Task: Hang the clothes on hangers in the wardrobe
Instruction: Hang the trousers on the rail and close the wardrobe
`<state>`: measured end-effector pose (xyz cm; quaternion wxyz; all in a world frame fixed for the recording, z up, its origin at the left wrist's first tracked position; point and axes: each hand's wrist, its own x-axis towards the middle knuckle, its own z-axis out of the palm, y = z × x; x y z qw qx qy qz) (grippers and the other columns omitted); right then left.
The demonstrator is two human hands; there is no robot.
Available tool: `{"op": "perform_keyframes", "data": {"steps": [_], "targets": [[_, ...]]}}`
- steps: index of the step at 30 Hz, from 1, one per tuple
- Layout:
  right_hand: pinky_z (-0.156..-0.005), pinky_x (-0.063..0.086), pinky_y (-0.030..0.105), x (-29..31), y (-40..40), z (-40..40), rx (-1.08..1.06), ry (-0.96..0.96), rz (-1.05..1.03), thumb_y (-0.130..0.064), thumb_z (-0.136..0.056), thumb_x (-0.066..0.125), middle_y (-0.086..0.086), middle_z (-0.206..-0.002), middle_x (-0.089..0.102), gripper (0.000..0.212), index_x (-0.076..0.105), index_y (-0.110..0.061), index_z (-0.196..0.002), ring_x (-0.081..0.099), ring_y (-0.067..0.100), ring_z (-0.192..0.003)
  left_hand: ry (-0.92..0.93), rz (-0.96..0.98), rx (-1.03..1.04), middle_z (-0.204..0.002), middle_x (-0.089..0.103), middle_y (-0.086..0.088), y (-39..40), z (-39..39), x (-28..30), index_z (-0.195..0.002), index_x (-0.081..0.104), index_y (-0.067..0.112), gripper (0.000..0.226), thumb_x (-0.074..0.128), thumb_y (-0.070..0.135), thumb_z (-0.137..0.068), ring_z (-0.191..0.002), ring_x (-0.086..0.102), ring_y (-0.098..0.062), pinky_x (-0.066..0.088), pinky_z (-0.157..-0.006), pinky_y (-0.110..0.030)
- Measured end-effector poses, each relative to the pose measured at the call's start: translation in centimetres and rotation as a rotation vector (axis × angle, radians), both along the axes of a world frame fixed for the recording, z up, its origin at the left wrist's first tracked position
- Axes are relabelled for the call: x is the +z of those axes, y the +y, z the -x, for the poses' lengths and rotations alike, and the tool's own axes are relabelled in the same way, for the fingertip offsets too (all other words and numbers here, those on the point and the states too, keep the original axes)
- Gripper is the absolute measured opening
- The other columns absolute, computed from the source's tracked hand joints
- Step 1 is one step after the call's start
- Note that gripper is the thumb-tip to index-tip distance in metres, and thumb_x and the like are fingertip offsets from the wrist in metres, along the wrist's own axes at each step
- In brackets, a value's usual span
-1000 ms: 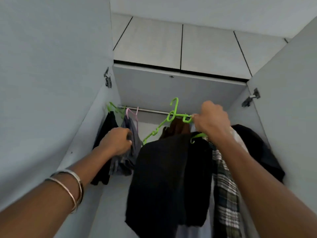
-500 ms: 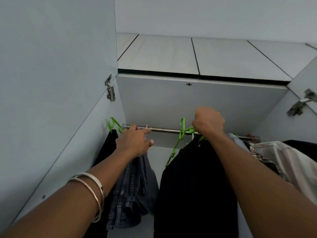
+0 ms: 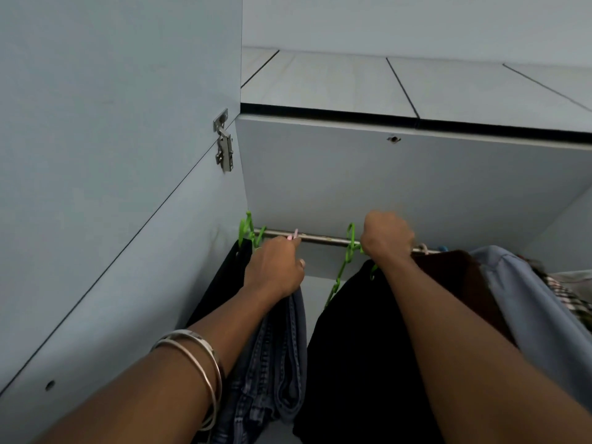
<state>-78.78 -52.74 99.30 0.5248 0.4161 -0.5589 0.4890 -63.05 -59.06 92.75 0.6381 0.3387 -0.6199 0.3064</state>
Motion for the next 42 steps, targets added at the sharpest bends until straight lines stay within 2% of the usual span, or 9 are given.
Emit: {"op": "perform_keyframes", "data": {"steps": [6,13,16,20,25,28,32,38,42], "targets": [[-0.086,0.050,0.040,0.4,-2.7,-0.3,0.025,-0.004,-0.027,-0.003,-0.092,0.047,0.017,-0.124,0.061,0.030,0.061,-0.006,-0.119,0.059,0.036,-0.114,0.078,0.085,-0.041,-0.125,0.060,-0.012,-0.3,-0.4,0.1,-0.135,0.052,0.027,0.045,0.046,0.015,-0.092,-0.113,0.056,-0.035,0.047,-0.094,-0.041],[-0.083,0.051,0.038,1.3,-1.2,-0.2,0.370,-0.167,0.003,-0.005,-0.085,0.062,0.019,-0.117,0.064,0.027,0.065,0.000,-0.111,0.062,0.035,-0.110,0.086,0.069,-0.083,-0.128,0.058,-0.014,0.2,-1.4,0.0,-0.134,0.053,0.024,0.051,0.050,0.008,-0.086,-0.116,0.054,-0.035,0.045,-0.091,-0.037],[-0.078,0.053,0.031,0.7,-0.1,0.1,0.588,-0.184,0.048,-0.017,-0.082,0.065,0.015,-0.091,0.067,0.015,0.063,-0.003,-0.088,0.066,0.030,-0.092,0.045,0.055,-0.121,-0.134,0.053,-0.014,0.4,-1.3,-0.3,-0.140,0.046,0.021,0.061,0.052,0.005,-0.081,-0.122,0.049,-0.033,0.041,-0.101,-0.036],[-0.082,0.055,0.040,-0.7,-1.2,0.9,0.868,-0.129,0.072,-0.042,-0.077,0.072,0.016,-0.089,0.071,0.036,0.067,-0.007,-0.078,0.067,0.031,-0.089,-0.012,-0.018,-0.180,-0.148,0.039,-0.011,0.4,-1.1,-1.2,-0.148,0.032,0.014,0.072,0.053,0.002,-0.081,-0.135,0.036,-0.026,0.026,-0.110,-0.027],[-0.101,0.041,0.029,-6.5,-1.0,2.6,0.907,-0.102,-0.036,-0.032,-0.087,0.068,0.014,-0.120,0.066,0.047,0.058,-0.011,-0.128,0.057,0.027,-0.117,-0.035,-0.150,-0.228,-0.149,0.038,-0.010,2.2,0.3,-3.6,-0.150,0.026,0.014,0.075,0.053,0.002,-0.081,-0.135,0.038,-0.026,0.030,-0.109,-0.027],[-0.104,0.040,0.027,-10.0,0.8,4.0,0.989,-0.145,-0.064,-0.024,-0.088,0.068,0.011,-0.125,0.064,0.048,0.054,-0.013,-0.132,0.057,0.025,-0.119,-0.073,-0.186,-0.247,-0.151,0.035,-0.011,5.4,1.7,-5.6,-0.151,0.024,0.014,0.074,0.051,0.002,-0.083,-0.135,0.040,-0.028,0.035,-0.111,-0.035],[-0.091,0.039,0.017,-15.0,2.3,5.4,1.106,-0.224,-0.137,-0.019,-0.091,0.065,0.007,-0.129,0.060,0.046,0.051,-0.013,-0.134,0.058,0.017,-0.114,-0.111,-0.230,-0.186,-0.146,0.041,-0.013,7.4,3.2,-9.0,-0.150,0.025,0.014,0.071,0.050,0.001,-0.085,-0.122,0.050,-0.034,0.043,-0.103,-0.043],[-0.088,0.056,0.040,-25.8,8.9,5.7,1.364,-0.458,-0.218,-0.019,-0.093,0.062,-0.004,-0.094,0.068,0.036,0.053,-0.018,-0.128,0.064,0.014,-0.098,-0.024,-0.291,-0.218,-0.138,0.048,-0.005,12.7,2.7,-17.4,-0.146,0.035,0.019,0.065,0.055,0.003,-0.086,-0.110,0.058,-0.031,0.046,-0.099,-0.043],[-0.081,0.055,0.039,-32.9,14.3,4.3,1.435,-0.612,-0.315,-0.022,-0.095,0.059,0.003,-0.099,0.068,0.030,0.053,-0.020,-0.125,0.065,0.015,-0.089,0.049,-0.433,-0.256,-0.130,0.056,-0.006,17.0,1.1,-24.8,-0.142,0.043,0.019,0.058,0.058,0.006,-0.087,-0.114,0.057,-0.025,0.044,-0.102,-0.037]]}}
